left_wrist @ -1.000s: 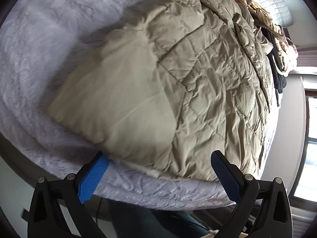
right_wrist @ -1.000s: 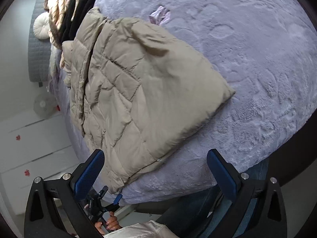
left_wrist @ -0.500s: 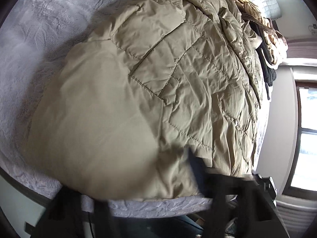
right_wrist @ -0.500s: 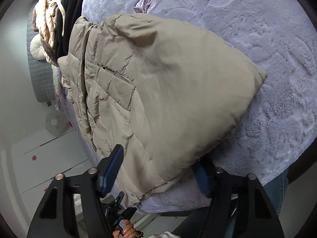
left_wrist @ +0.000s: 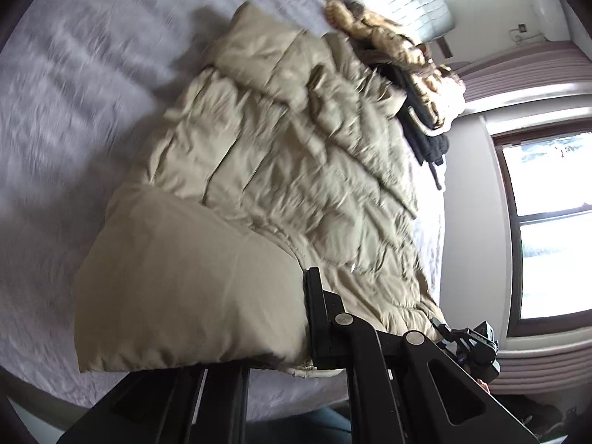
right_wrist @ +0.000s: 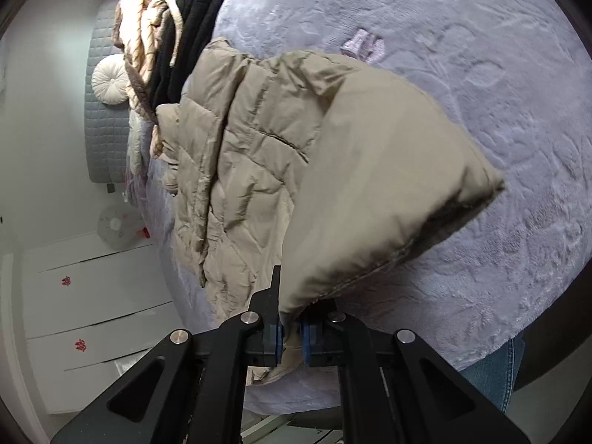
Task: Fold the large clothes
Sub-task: 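Grasp the jacket hem with both tools, then lift the held hem and fold it toward the collar with both tools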
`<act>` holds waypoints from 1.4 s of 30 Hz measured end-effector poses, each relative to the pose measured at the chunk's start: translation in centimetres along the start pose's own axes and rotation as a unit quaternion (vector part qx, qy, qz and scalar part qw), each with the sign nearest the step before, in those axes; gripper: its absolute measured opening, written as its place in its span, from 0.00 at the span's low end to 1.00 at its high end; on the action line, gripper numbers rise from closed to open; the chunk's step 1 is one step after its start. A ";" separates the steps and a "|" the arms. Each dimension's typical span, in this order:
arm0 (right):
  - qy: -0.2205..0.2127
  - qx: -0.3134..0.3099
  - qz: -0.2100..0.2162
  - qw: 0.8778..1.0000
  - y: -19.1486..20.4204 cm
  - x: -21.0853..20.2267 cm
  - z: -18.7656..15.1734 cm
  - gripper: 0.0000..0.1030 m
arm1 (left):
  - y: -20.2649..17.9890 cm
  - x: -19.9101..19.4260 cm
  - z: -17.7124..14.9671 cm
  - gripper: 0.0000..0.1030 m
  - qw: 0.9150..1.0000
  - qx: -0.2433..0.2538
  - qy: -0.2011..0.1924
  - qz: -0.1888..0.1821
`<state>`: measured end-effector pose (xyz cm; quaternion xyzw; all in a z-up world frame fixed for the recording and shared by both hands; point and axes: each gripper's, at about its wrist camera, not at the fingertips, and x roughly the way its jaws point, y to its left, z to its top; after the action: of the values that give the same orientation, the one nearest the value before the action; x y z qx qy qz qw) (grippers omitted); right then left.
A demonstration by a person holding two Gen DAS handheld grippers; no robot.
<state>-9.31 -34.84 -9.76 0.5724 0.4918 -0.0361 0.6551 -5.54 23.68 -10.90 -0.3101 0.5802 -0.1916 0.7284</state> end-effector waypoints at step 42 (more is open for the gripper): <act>0.034 -0.155 -0.051 0.986 18.5 23.0 25.3 0.08 | -4.2 14.9 29.4 0.47 0.986 0.026 -0.067 0.153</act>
<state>29.05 -36.53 -15.77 0.4387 0.5423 0.0269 0.7160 26.90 17.79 -14.96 -0.2101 0.5655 -0.0716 0.7943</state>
